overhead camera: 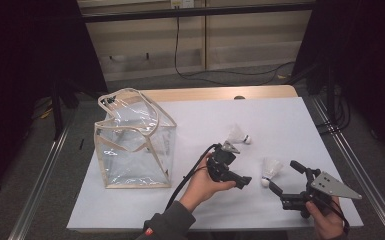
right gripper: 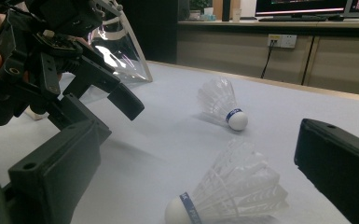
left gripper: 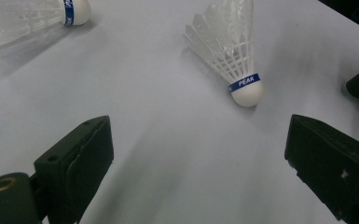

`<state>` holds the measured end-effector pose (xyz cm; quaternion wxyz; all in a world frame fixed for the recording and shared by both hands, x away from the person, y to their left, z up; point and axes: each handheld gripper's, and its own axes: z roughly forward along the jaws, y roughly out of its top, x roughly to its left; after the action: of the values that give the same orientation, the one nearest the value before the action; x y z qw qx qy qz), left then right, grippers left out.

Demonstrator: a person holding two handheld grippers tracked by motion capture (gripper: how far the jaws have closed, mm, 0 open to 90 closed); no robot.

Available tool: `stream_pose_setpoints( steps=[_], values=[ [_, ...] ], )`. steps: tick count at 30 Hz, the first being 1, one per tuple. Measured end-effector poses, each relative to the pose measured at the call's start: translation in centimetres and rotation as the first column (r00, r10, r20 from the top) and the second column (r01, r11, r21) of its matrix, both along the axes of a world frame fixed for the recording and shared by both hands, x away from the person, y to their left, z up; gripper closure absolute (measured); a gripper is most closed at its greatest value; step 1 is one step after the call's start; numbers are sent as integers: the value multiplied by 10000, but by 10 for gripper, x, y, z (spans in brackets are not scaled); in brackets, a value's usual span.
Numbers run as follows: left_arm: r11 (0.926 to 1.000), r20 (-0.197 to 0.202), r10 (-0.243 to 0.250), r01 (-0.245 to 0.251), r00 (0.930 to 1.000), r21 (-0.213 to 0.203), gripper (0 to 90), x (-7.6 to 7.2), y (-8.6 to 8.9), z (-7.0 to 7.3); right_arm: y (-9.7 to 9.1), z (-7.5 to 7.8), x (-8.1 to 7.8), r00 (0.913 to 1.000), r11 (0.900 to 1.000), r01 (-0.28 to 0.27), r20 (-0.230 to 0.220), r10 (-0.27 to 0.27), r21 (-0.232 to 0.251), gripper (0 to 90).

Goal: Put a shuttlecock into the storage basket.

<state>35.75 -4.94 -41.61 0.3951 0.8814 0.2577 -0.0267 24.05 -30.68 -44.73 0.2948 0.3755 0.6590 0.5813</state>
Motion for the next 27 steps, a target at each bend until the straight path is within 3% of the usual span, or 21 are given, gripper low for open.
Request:
stream_pose_setpoints(
  steps=[27],
  values=[
    [10000, -43, -47, 47, 10000, -64, 81, -2, -2, -4, 0, 0, 0, 10000, 10000, -22, 11, 22, -62, 1]
  ],
)
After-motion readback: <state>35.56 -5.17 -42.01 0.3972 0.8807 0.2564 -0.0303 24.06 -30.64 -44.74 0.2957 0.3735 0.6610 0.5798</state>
